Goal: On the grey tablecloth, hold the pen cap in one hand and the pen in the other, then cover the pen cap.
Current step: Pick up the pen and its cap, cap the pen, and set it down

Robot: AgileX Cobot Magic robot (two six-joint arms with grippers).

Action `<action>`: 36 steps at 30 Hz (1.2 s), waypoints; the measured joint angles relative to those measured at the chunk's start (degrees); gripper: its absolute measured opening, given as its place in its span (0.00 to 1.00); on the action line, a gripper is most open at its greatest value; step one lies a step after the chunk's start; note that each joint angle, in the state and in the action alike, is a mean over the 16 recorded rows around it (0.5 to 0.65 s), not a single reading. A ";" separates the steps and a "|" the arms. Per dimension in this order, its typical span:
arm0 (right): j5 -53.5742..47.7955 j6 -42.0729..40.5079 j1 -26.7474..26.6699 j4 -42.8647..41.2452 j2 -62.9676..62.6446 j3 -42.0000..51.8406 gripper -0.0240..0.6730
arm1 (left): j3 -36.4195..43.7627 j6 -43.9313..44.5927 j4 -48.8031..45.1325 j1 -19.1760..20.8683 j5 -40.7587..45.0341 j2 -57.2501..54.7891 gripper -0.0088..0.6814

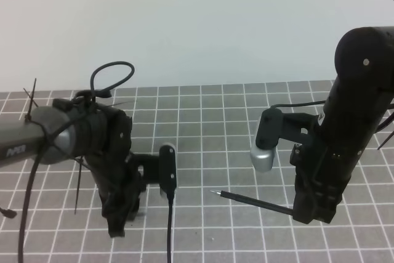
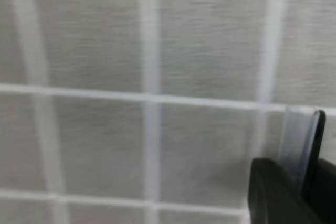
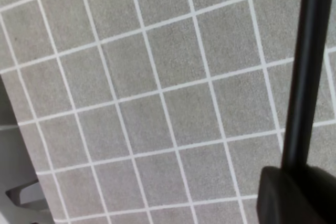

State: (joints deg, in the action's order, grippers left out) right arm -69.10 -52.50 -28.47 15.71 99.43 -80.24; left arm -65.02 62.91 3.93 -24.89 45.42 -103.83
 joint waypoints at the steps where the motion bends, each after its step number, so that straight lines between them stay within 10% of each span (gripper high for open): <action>1: 0.00 0.00 0.00 0.00 0.00 0.00 0.04 | -0.09 0.05 -0.05 0.00 0.03 0.53 0.03; 24: 0.09 14.67 0.00 4.05 -3.60 0.01 0.03 | 2.69 7.04 3.25 -0.06 -0.70 31.72 0.01; 36: 0.09 22.11 0.00 13.23 -9.51 2.72 0.03 | 24.40 18.76 3.01 -0.12 -28.06 49.09 0.01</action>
State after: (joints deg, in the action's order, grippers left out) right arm -69.01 -30.39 -28.47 28.94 89.91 -77.52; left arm -40.62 81.68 6.93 -25.01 17.36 -54.74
